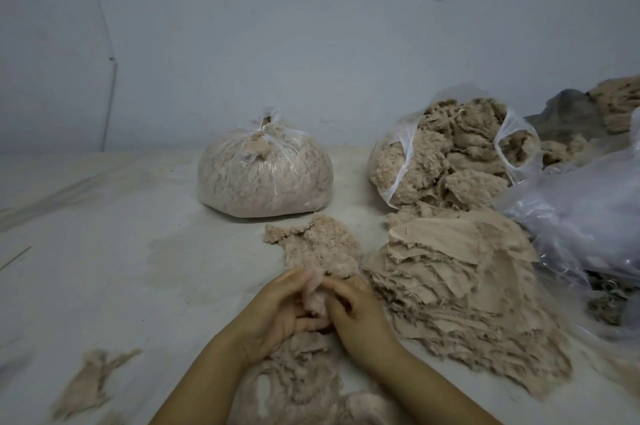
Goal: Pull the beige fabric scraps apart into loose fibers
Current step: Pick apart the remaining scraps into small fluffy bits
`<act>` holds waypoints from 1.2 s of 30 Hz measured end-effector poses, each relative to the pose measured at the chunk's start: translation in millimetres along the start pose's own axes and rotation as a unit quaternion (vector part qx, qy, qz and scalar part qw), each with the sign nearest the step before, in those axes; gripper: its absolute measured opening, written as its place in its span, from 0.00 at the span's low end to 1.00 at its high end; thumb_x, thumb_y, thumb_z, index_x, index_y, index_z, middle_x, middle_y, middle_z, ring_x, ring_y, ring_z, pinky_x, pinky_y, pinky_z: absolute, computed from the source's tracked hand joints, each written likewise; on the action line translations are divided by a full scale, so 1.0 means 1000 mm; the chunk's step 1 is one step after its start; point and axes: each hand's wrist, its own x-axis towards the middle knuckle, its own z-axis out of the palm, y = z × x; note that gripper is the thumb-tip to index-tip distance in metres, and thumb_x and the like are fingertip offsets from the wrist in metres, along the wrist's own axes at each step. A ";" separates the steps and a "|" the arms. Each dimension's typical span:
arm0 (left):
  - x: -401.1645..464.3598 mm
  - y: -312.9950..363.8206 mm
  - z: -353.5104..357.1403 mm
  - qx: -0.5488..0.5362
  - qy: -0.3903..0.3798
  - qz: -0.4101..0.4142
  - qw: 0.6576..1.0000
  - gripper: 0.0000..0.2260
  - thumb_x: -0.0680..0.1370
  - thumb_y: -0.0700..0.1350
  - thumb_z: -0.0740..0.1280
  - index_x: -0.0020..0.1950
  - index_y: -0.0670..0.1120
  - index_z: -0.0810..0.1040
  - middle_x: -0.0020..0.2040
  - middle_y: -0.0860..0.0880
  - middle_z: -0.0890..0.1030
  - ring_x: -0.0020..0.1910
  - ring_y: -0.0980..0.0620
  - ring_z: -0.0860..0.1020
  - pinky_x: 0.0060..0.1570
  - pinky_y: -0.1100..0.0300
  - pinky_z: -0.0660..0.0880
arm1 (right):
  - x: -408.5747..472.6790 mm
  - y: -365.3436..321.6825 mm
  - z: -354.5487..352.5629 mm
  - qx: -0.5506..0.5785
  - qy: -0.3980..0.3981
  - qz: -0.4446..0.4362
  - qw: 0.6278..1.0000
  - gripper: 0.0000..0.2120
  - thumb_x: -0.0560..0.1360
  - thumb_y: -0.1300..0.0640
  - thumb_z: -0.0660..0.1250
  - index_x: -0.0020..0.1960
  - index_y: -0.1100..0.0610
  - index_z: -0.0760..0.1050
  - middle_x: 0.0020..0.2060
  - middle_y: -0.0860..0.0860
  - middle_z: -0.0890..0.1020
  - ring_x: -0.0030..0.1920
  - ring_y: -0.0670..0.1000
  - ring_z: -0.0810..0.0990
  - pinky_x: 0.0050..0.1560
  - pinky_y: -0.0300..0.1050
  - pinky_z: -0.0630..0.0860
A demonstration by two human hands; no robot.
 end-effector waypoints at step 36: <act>-0.001 0.001 0.020 -0.057 0.167 -0.026 0.984 0.09 0.77 0.38 0.62 0.49 0.34 0.80 0.44 0.37 0.82 0.41 0.44 0.80 0.43 0.52 0.78 | 0.004 -0.011 -0.004 0.499 -0.026 0.299 0.813 0.14 0.73 0.59 0.70 0.51 0.70 0.78 0.39 0.61 0.84 0.37 0.57 0.84 0.39 0.50 0.81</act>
